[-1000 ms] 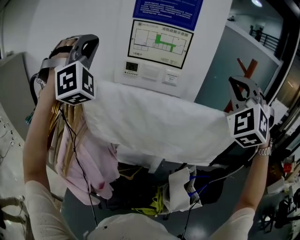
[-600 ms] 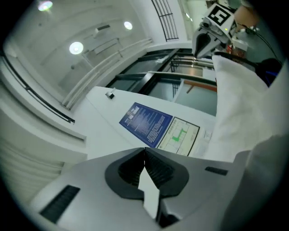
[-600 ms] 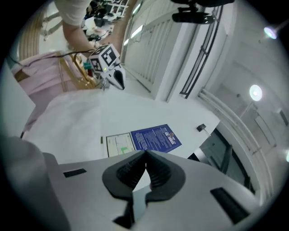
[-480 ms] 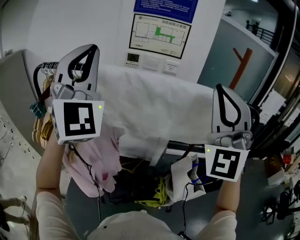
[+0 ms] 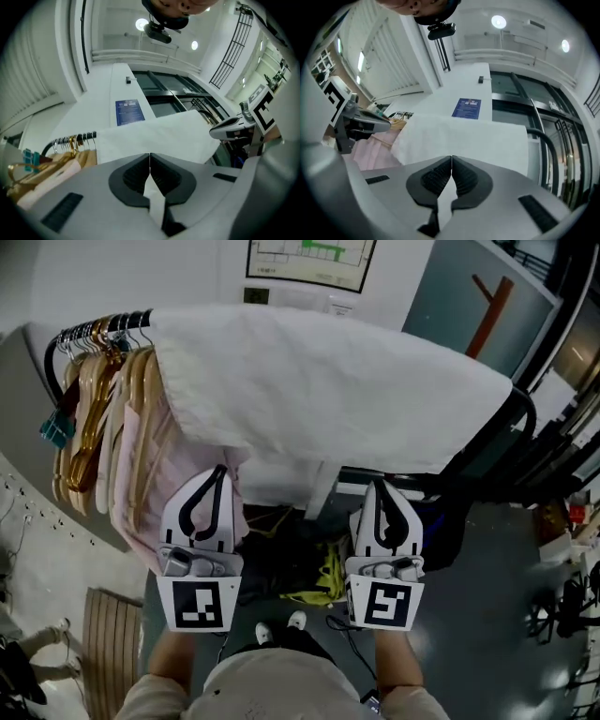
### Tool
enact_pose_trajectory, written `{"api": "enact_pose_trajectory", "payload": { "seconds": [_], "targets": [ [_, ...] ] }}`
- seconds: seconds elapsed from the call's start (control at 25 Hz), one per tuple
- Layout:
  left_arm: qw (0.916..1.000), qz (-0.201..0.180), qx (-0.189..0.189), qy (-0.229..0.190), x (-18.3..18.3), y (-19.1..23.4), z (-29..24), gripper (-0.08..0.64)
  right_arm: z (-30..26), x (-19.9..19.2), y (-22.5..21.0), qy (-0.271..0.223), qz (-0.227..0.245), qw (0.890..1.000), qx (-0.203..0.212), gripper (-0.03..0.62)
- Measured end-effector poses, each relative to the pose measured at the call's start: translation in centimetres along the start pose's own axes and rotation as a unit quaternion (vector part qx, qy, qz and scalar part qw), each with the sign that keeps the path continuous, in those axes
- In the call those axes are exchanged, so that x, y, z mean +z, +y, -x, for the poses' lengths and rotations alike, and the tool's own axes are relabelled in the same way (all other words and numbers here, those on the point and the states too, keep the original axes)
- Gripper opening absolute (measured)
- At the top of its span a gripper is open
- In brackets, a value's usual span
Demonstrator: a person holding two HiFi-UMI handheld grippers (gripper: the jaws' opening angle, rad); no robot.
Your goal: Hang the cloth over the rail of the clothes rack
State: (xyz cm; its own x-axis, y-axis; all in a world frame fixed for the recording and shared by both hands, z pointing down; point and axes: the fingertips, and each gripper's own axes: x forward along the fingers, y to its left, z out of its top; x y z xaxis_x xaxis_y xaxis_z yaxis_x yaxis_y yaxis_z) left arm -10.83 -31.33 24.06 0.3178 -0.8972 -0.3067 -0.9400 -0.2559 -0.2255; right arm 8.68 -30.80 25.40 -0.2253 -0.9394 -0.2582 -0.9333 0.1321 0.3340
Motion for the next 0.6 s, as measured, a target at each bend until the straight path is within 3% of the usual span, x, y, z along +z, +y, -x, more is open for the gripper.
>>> {"api": "enact_pose_trajectory", "payload": {
  "seconds": [0.08,0.24,0.48,0.6],
  "targets": [
    [0.9993,0.006,-0.012,0.036,-3.1,-1.6,1.2,0.014,1.4,-2.9,1.7,0.033,-0.035,0.999,0.007,0.018],
    [0.9916,0.080,-0.025,0.099,-9.0,-4.4,4.5,0.014,5.4,-9.0,5.7,0.111,-0.111,0.987,0.033,0.018],
    [0.9812,0.095,-0.041,0.163,-15.3,-8.5,8.2,0.014,9.8,-16.0,10.3,0.194,-0.180,0.961,0.079,0.018],
    [0.9759,0.101,-0.041,0.189,-17.9,-10.8,9.6,0.014,11.3,-18.7,11.2,0.225,-0.187,0.952,0.093,0.018]
  ]
}}
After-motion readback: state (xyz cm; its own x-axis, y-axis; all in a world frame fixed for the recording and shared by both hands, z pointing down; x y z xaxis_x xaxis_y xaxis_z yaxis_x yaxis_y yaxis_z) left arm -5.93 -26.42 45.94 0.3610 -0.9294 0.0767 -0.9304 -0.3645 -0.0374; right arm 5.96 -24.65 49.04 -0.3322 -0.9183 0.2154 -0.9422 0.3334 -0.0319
